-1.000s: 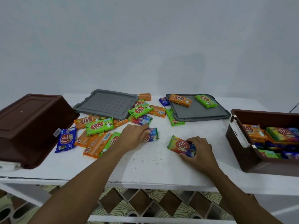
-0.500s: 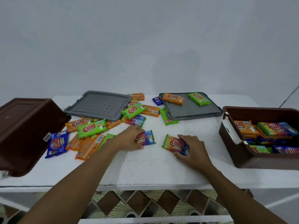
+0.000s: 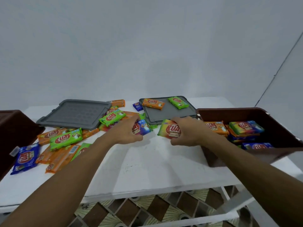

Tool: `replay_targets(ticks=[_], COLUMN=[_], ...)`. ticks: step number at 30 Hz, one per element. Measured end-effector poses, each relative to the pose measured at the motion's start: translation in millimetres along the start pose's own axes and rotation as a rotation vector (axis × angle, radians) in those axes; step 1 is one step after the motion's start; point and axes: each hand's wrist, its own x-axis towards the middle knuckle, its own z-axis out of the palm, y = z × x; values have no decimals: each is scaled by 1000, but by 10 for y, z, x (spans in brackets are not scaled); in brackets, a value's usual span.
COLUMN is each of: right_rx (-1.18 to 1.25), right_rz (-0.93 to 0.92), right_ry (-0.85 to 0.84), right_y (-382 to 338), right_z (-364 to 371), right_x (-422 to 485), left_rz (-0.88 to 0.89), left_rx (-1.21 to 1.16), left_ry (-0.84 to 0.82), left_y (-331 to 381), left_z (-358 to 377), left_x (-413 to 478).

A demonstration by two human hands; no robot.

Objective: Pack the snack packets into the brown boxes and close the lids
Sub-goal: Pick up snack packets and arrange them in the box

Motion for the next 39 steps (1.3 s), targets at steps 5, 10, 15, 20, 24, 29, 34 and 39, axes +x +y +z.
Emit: replay_targets(ticks=[5,10,15,20,24,29,34,39], right_rx=[126,221,146,38,-30,-26,-46,-33], right_rz=[68,87,31,-43,-123,-134,-127,-141], right_ry=[44,17,-101,-225,-312,-269,-231,-215], right_y=[796,1680,2483,2847,2898,2912,2873,2776], right_z=[-405,-573,-434,-137,-66,-51,-56,-23], right_x=[-351,-611,-765,-839,-778,-813,-862,-920], left_rz=[130,269,348,427,370,367,374,371], left_rx=[-19,-28,22,249,481,631,618,581], left_ry=[7,43,-52,-102,-265,-217,-248,-294], left_y=[853,1685,2462,2787,2759,2725,2761,2758], left_z=[-24,28,313,874,1233,1272,1242,1182], left_x=[292,520,762,972,922,894,831,682])
